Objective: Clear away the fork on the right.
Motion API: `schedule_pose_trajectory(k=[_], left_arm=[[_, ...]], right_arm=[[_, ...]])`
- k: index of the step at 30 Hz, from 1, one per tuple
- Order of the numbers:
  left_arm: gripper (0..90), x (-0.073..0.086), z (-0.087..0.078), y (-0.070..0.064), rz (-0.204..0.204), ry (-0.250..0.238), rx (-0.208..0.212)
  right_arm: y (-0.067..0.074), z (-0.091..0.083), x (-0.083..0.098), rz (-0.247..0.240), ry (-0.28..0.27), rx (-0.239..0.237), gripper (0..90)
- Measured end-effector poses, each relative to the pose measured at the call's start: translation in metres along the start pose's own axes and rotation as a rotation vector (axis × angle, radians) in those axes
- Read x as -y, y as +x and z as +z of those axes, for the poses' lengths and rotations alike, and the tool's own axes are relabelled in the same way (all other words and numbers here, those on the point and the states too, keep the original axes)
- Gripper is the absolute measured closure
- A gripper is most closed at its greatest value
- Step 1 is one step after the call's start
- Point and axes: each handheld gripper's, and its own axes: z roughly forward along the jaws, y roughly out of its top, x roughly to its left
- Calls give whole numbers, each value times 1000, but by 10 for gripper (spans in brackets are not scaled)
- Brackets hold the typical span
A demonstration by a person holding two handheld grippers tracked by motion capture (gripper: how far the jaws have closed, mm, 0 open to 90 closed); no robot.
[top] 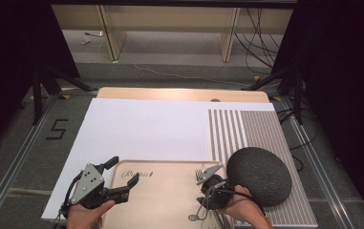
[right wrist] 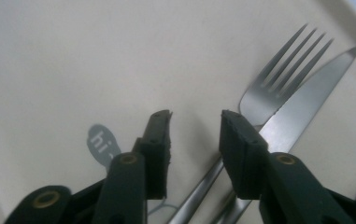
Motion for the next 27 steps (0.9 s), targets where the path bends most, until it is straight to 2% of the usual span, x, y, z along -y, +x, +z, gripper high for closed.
schedule_pose_trajectory(k=[7,14,23,27], left_arm=[[163,0,0,0,-1,1,1],[163,0,0,0,-2,1,1],[163,0,0,0,-1,0,0],[163,0,0,0,-2,0,0]], right_arm=[[-10,-19,0,80,-122,-46,424],[-15,-34,1,144,-209,-64,331],[-16,-44,3,142,-265,-77,219],[-17,-48,3,141,-291,-74,198]])
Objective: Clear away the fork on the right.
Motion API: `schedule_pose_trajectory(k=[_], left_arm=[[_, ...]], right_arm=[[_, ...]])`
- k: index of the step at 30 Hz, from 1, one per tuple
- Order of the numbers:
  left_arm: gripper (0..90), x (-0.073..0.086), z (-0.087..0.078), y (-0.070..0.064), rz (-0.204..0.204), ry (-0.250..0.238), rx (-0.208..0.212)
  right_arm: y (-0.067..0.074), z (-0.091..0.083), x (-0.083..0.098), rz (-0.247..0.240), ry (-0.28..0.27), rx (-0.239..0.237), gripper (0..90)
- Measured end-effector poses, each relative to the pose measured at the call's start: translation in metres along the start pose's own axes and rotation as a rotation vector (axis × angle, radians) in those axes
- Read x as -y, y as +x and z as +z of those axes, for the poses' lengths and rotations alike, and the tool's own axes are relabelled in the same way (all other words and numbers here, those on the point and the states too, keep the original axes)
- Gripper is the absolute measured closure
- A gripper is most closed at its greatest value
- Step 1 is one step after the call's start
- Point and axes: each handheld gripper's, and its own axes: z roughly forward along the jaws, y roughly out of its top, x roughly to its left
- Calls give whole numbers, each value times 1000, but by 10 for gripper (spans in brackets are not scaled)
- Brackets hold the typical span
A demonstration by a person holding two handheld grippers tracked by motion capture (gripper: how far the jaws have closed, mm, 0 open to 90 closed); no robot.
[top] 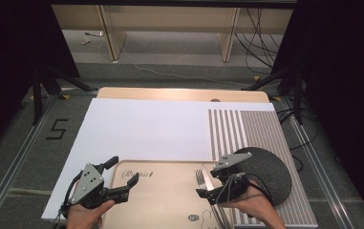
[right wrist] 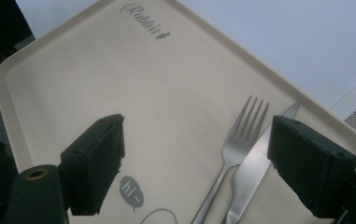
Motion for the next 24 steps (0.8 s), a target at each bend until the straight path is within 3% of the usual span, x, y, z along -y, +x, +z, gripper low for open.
schedule_pose_trajectory(k=[24], left_arm=[[163,0,-1,0,-3,-3,-2]], right_arm=[[-28,-40,12,98,-148,75,180]])
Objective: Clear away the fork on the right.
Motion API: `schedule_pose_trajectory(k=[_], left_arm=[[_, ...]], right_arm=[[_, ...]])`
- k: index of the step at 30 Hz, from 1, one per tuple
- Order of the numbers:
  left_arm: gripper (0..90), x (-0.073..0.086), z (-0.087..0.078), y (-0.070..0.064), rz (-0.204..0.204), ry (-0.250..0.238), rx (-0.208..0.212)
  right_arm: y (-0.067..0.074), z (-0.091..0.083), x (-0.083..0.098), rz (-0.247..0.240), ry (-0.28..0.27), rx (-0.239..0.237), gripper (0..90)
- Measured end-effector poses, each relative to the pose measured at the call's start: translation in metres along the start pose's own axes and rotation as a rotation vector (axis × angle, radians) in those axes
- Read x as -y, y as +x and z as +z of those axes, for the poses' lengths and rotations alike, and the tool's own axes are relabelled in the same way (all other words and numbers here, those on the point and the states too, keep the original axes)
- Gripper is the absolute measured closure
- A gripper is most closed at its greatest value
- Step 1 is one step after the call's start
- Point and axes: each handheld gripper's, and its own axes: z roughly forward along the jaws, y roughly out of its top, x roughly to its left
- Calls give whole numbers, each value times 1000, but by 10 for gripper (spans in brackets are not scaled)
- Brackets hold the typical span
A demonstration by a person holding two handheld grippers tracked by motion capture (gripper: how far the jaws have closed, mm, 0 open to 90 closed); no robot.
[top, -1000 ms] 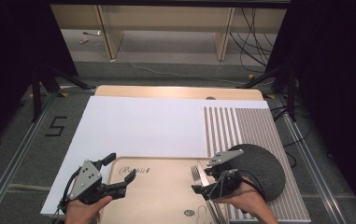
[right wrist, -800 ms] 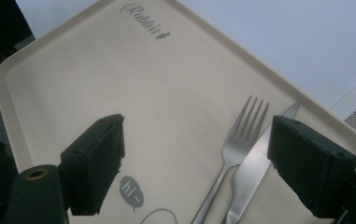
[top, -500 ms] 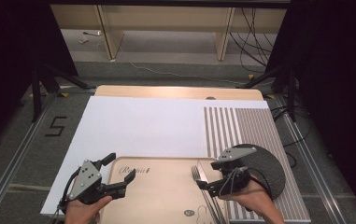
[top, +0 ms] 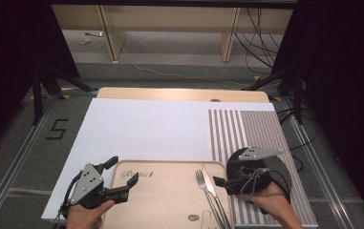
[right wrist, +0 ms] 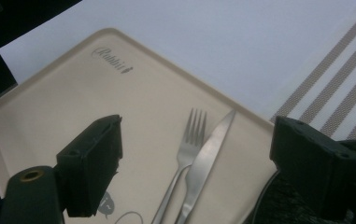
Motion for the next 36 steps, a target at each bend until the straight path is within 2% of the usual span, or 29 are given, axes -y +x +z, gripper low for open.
schedule_pose_trajectory(k=[7,23,36], left_arm=[[163,0,0,0,-1,1,-1],[163,0,0,0,-2,2,-2],[163,0,0,0,-4,2,-6]], right_arm=[[-10,-12,4,13,-28,25,178],[-35,-32,21,106,-72,75,173],[-46,-42,32,151,-85,98,173]])
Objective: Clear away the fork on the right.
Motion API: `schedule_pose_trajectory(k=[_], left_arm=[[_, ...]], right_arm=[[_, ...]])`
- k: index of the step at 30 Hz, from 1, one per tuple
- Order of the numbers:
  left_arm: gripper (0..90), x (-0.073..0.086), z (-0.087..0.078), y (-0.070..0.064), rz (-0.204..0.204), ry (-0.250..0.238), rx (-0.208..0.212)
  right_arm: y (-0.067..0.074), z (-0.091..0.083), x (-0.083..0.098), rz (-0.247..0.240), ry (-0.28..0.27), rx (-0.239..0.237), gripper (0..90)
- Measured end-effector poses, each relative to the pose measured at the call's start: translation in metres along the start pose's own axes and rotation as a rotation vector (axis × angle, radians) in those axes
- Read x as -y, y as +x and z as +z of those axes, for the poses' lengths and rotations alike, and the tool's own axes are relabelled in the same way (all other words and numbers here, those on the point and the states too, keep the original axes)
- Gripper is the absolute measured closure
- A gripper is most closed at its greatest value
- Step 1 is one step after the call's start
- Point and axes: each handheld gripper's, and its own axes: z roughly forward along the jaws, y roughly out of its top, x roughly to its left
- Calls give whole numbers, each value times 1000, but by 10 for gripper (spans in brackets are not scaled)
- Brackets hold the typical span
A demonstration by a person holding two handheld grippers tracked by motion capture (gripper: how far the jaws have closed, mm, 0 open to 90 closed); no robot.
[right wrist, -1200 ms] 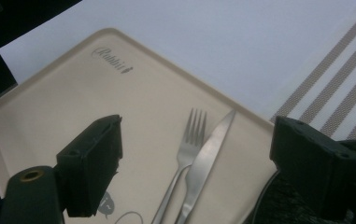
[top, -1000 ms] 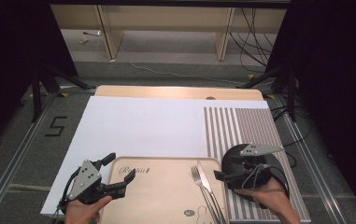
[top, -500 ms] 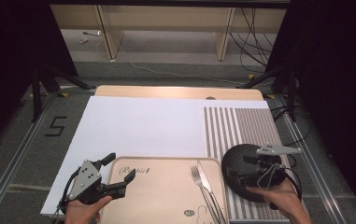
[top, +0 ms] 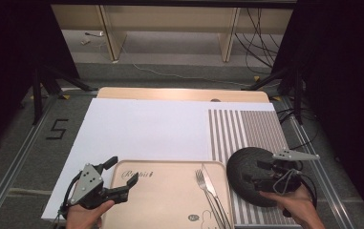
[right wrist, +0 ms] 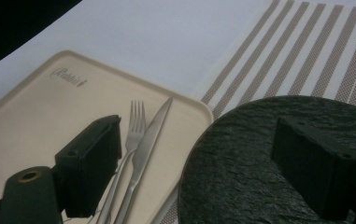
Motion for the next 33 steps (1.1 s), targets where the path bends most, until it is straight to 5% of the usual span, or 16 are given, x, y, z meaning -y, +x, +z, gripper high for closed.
schedule_pose_trajectory(k=[33], left_arm=[[163,0,1,0,-6,2,-4]], right_arm=[[-42,-26,27,138,-28,68,173]])
